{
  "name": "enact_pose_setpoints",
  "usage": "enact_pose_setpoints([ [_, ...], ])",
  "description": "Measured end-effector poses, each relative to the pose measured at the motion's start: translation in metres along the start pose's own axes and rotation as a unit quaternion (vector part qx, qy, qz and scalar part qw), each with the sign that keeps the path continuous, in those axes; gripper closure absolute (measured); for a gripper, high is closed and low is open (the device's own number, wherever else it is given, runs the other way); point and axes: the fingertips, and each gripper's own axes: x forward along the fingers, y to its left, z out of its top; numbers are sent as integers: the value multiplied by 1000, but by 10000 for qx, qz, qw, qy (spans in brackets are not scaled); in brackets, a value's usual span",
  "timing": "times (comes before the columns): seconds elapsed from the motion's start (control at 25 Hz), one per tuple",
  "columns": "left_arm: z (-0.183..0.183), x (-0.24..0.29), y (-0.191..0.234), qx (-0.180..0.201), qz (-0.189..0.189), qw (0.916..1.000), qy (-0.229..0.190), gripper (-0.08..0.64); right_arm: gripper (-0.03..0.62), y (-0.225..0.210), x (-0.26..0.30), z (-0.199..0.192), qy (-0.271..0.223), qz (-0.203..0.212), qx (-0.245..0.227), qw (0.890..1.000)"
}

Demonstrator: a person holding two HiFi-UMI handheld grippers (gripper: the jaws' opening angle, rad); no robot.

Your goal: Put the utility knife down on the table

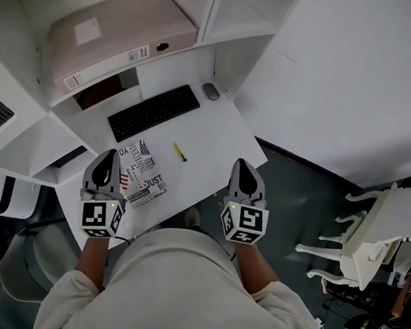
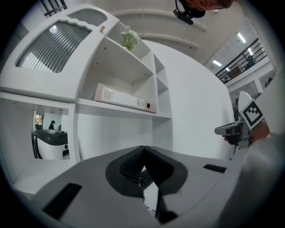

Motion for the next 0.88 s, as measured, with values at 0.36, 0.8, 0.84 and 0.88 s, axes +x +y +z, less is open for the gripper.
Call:
enact_pose_setpoints([
  [0.36, -2, -1, -2, 37, -69, 10000, 23, 560, 591, 2, -5, 4, -122, -47, 10, 9999],
  [0.8, 0, 1, -2, 46, -83, 10000, 25, 560, 591, 1, -2, 5, -118, -28, 40, 9999],
  [0.84, 0, 2, -2, 49, -83, 10000, 24, 560, 591, 1, -2, 5, -121, -28, 41, 9999],
  [0.88, 0, 2, -2, 51, -83, 9999, 22, 560, 591, 1, -1, 5, -124, -27, 42, 9999],
])
